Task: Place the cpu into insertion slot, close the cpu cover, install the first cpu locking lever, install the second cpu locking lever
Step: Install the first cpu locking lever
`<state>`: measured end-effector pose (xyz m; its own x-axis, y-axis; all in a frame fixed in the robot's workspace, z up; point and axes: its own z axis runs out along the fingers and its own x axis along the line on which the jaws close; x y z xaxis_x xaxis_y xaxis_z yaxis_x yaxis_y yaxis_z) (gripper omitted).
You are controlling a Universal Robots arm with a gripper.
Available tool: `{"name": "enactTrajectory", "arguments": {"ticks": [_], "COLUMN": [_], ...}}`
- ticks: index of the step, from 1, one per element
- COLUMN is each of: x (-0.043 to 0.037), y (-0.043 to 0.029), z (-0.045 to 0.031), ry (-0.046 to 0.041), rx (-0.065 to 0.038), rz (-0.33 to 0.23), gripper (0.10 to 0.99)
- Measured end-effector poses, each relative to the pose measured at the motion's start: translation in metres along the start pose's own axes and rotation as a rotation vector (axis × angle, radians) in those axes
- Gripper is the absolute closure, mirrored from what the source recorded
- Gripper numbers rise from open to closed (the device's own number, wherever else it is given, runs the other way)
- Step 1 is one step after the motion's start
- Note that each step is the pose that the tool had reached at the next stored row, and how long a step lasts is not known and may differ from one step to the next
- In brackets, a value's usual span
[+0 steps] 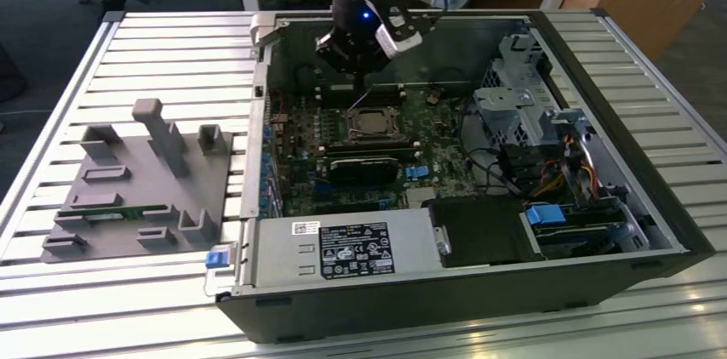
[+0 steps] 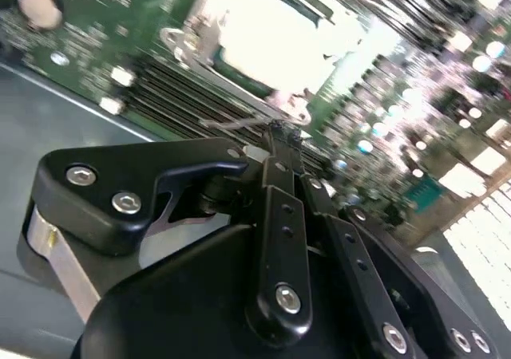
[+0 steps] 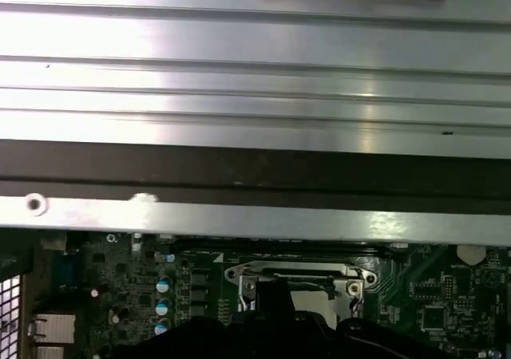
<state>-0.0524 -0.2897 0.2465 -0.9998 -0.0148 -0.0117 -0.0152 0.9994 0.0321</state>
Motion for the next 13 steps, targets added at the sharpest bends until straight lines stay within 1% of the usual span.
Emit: {"name": "enactTrajectory", "arguments": {"ticks": [1,2,4,5,7,8,13], "x": [-0.0044,-0.0059,-0.0062,-0.0062,-0.0062,-0.0062,-0.0076], "y": [0.0,0.0,-0.0001,-0.0001,-0.0001,-0.0001,0.0005], "z": [0.0008,0.0013,0.0015,0.0016,0.0023,0.003,0.0071], "ry": [0.0002,0.0002,0.0003,0.0002,-0.0002,-0.0003,-0.0002], "rx": [0.0,0.0,-0.001,-0.007,-0.023,-0.027,-0.027], "rz": [0.0,0.0,0.0,0.0,-0.001,-0.001,-0.002], "gripper": [0.98,0.98,0.98,0.98,0.98,0.98,0.98]}}
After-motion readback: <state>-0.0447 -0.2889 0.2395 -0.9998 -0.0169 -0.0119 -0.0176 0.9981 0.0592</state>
